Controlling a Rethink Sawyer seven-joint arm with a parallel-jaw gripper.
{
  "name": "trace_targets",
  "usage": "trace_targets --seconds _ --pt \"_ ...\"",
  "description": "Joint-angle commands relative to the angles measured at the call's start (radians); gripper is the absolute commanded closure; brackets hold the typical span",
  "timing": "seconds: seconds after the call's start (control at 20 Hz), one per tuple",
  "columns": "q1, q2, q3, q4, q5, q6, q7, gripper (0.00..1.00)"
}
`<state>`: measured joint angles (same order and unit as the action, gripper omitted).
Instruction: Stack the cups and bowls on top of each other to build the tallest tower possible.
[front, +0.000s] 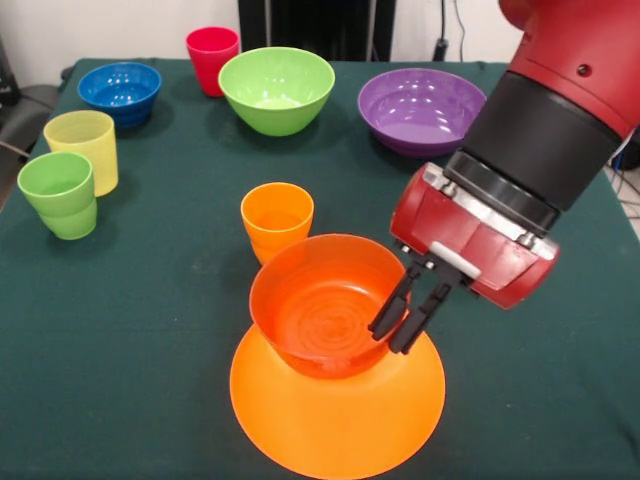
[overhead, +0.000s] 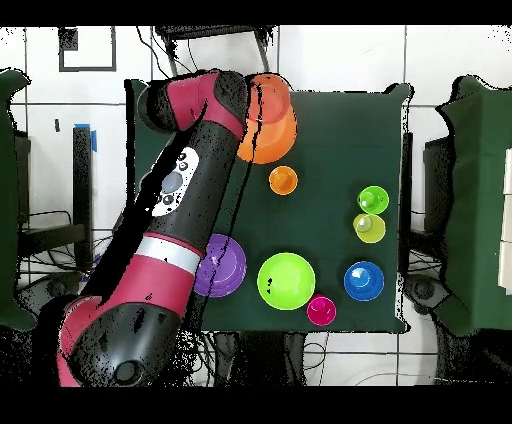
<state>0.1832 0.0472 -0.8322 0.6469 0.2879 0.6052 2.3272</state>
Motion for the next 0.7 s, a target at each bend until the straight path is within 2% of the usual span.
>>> trace_targets --seconds 0.05,0.7 --pt "-0.015 -0.012 0.146 0.102 -0.077 -0.058 -0.033 1.0" --pt "0.007 -0.011 0.146 0.141 -0.069 -0.08 0.0 1.0"
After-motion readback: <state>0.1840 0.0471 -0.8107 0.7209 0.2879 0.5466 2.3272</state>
